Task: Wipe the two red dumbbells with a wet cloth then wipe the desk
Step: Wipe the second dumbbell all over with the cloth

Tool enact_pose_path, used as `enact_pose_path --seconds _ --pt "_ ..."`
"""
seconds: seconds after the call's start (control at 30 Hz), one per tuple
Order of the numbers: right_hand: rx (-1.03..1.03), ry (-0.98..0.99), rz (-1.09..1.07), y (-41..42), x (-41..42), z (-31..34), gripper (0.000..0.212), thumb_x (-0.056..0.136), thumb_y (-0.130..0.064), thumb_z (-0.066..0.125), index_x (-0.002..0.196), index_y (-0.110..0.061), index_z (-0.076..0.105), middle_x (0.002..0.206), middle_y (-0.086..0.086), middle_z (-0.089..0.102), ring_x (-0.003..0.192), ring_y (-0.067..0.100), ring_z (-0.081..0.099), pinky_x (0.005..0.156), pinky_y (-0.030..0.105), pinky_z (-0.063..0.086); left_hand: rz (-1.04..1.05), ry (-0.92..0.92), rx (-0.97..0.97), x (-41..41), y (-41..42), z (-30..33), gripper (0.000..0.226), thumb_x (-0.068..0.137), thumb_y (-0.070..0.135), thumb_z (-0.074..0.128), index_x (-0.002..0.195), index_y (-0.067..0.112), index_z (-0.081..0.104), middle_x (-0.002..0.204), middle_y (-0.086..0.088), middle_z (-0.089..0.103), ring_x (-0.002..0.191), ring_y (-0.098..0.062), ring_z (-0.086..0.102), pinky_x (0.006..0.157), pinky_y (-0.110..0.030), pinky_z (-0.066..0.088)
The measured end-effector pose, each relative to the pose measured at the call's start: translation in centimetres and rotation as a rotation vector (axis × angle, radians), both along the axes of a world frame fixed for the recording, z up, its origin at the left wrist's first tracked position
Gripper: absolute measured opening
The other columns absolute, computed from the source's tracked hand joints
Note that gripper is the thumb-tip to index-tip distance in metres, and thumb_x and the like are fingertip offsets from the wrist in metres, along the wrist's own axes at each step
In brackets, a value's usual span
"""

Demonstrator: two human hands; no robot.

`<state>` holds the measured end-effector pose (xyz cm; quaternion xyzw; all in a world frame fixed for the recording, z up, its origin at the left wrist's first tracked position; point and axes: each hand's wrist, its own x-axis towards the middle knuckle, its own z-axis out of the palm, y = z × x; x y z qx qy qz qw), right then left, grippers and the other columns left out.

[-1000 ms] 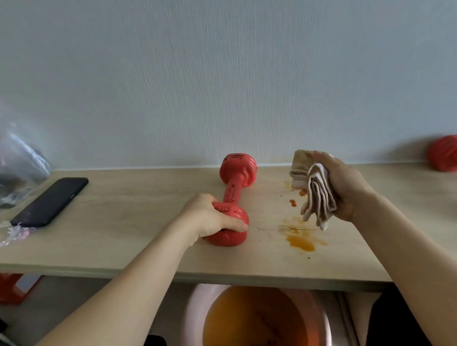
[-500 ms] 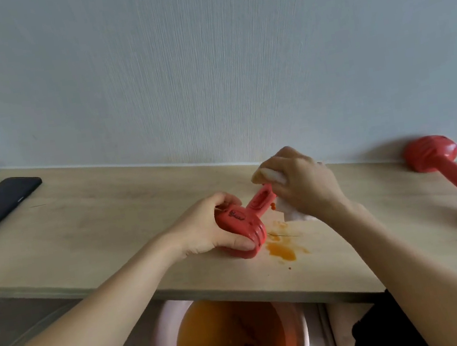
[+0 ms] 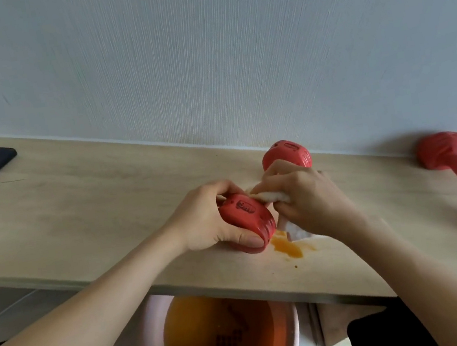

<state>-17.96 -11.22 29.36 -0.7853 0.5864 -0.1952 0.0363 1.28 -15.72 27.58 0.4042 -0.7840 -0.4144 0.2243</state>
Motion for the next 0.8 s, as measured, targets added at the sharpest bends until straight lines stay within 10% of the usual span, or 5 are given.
enact_pose_path --seconds 0.17,0.53,0.8 --pt "-0.047 0.024 -0.195 -2.0 -0.8 -0.6 0.030 0.084 -0.015 0.058 0.101 -0.037 0.070 0.108 -0.014 0.058 0.090 0.016 0.060 0.067 0.035 0.050 0.005 -0.018 -0.039 -0.1 0.2 0.3 0.062 0.041 0.040 0.092 0.094 0.030 0.060 0.091 0.016 0.061 0.085 0.002 0.057 0.070 -0.013 0.045" --pt "0.079 -0.080 0.036 -0.4 0.1 0.6 0.033 0.077 -0.008 0.064 0.092 -0.035 0.074 0.096 -0.007 0.059 0.085 0.013 0.060 0.073 0.035 0.049 0.043 0.005 -0.029 -0.5 0.8 -0.1 0.063 0.041 0.041 0.092 0.093 0.031 0.058 0.093 0.017 0.062 0.088 0.003 0.057 0.068 -0.008 0.045" --pt "0.053 -0.083 -0.299 -4.2 -1.4 0.3 0.029 0.081 -0.014 0.062 0.096 -0.037 0.072 0.100 -0.007 0.058 0.094 0.020 0.058 0.077 0.035 0.047 0.039 -0.005 -0.063 -0.9 0.6 0.1 0.058 0.037 0.044 0.092 0.079 0.030 0.054 0.084 0.011 0.063 0.079 -0.007 0.059 0.065 -0.019 0.046"
